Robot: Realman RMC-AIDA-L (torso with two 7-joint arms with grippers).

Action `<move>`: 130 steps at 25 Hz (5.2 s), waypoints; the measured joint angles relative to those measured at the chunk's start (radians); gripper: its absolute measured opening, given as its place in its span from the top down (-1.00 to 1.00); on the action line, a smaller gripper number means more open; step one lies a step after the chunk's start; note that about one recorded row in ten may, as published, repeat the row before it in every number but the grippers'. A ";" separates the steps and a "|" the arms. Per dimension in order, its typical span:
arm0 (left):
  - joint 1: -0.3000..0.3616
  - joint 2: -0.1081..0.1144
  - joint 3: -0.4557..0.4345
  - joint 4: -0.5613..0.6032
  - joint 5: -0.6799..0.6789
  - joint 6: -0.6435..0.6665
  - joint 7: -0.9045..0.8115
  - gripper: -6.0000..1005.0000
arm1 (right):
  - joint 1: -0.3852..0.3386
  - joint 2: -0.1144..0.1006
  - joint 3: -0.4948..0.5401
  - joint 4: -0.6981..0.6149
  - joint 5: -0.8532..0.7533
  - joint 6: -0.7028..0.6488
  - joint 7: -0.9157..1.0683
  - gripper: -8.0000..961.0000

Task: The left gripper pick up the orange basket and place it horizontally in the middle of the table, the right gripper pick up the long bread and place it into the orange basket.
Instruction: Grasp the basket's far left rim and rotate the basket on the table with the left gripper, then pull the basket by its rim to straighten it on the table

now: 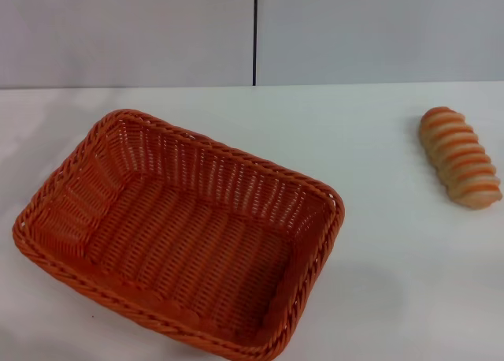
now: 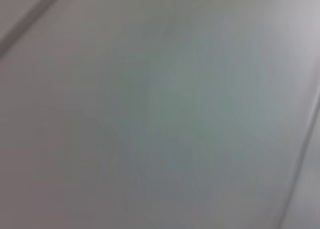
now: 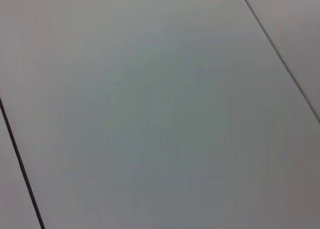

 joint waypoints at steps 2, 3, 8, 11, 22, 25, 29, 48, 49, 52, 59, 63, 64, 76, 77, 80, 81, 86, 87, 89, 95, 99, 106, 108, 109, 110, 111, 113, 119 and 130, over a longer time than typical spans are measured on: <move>0.003 0.019 0.117 0.105 0.001 -0.021 -0.115 -0.58 | -0.001 0.001 -0.003 0.000 -0.003 0.007 0.000 -0.26; 0.003 0.019 0.117 0.105 0.001 -0.021 -0.115 -0.58 | -0.001 0.001 -0.004 0.000 -0.004 0.013 0.000 -0.26; -0.011 0.109 0.337 0.340 0.098 -0.025 -0.391 -0.58 | -0.003 0.000 -0.008 0.000 -0.007 0.035 0.001 -0.27; -0.028 0.113 0.346 0.521 0.275 -0.023 -0.511 -0.58 | -0.008 0.000 -0.009 0.000 -0.010 0.040 0.001 -0.27; -0.102 0.087 0.348 0.675 0.677 -0.077 -0.592 -0.58 | -0.032 -0.001 -0.011 -0.007 -0.085 0.053 0.040 -0.28; -0.104 0.085 0.352 0.674 0.692 -0.091 -0.586 -0.57 | -0.042 -0.002 -0.024 -0.018 -0.091 0.038 0.099 -0.28; -0.118 0.078 0.359 0.676 0.781 -0.115 -0.581 -0.57 | -0.054 -0.002 -0.085 -0.069 -0.111 0.020 0.233 -0.29; -0.136 0.008 0.403 0.689 1.009 -0.165 -0.602 -0.57 | -0.072 -0.003 -0.152 -0.120 -0.115 0.000 0.377 -0.30; -0.140 0.004 0.406 0.684 1.023 -0.170 -0.606 -0.56 | -0.073 -0.003 -0.151 -0.120 -0.115 -0.001 0.377 -0.31; -0.143 -0.005 0.414 0.683 1.046 -0.181 -0.609 -0.56 | -0.076 -0.003 -0.152 -0.119 -0.114 -0.008 0.378 -0.31; -0.144 -0.012 0.486 0.669 1.063 -0.235 -0.635 -0.56 | -0.076 -0.001 -0.154 -0.115 -0.151 -0.044 0.378 -0.31; -0.144 -0.011 0.528 0.665 1.065 -0.263 -0.661 -0.56 | -0.073 -0.001 -0.161 -0.104 -0.164 -0.046 0.378 -0.32; -0.145 -0.011 0.534 0.665 1.065 -0.267 -0.663 -0.56 | -0.073 -0.001 -0.164 -0.103 -0.165 -0.046 0.378 -0.32; -0.146 -0.010 0.553 0.664 1.105 -0.281 -0.690 -0.12 | -0.073 -0.001 -0.165 -0.099 -0.167 -0.037 0.379 -0.33; -0.146 -0.010 0.553 0.663 1.107 -0.282 -0.689 -0.01 | -0.073 -0.001 -0.166 -0.099 -0.167 -0.037 0.379 -0.33; -0.146 -0.010 0.553 0.663 1.108 -0.281 -0.690 0.30 | -0.071 -0.001 -0.167 -0.096 -0.167 -0.036 0.379 -0.33; -0.146 -0.010 0.553 0.663 1.108 -0.281 -0.690 0.40 | -0.071 -0.001 -0.167 -0.095 -0.167 -0.035 0.379 -0.33; -0.145 -0.011 0.547 0.663 1.103 -0.273 -0.691 0.47 | -0.070 -0.001 -0.167 -0.092 -0.168 -0.014 0.379 -0.34; -0.145 -0.011 0.545 0.663 1.100 -0.266 -0.699 0.48 | -0.070 -0.001 -0.167 -0.092 -0.169 -0.012 0.379 -0.34; -0.145 -0.010 0.543 0.664 1.098 -0.255 -0.718 0.50 | -0.069 -0.001 -0.167 -0.092 -0.170 -0.010 0.379 -0.34; -0.141 -0.009 0.471 0.678 1.077 -0.208 -0.765 0.55 | -0.071 -0.001 -0.167 -0.092 -0.179 -0.005 0.378 -0.35; -0.138 -0.004 0.358 0.672 1.026 -0.134 -0.795 0.60 | -0.071 -0.001 -0.167 -0.092 -0.179 0.012 0.378 -0.35; -0.125 -0.001 0.262 0.685 0.957 -0.073 -0.935 0.65 | -0.065 -0.001 -0.167 -0.092 -0.179 0.027 0.375 -0.36; -0.108 -0.003 0.259 0.690 0.917 -0.065 -0.963 0.65 | -0.061 -0.002 -0.167 -0.092 -0.179 0.033 0.373 -0.36; -0.100 -0.004 0.259 0.690 0.899 -0.063 -0.976 0.65 | -0.059 -0.003 -0.167 -0.092 -0.179 0.038 0.372 -0.36; -0.090 -0.006 0.259 0.688 0.880 -0.063 -0.989 0.66 | -0.059 -0.003 -0.167 -0.092 -0.179 0.038 0.372 -0.36; -0.077 -0.009 0.260 0.685 0.858 -0.063 -1.001 0.66 | -0.058 -0.003 -0.167 -0.092 -0.180 0.039 0.372 -0.36; -0.059 -0.012 0.263 0.680 0.831 -0.066 -1.013 0.66 | -0.058 -0.004 -0.167 -0.093 -0.181 0.042 0.371 -0.36; 0.011 -0.019 0.270 0.586 0.717 -0.103 -1.032 0.66 | -0.057 -0.004 -0.167 -0.099 -0.186 0.070 0.365 -0.37; 0.038 -0.017 0.322 0.451 0.708 -0.198 -0.995 0.65 | -0.036 -0.005 -0.168 -0.110 -0.206 0.093 0.362 -0.38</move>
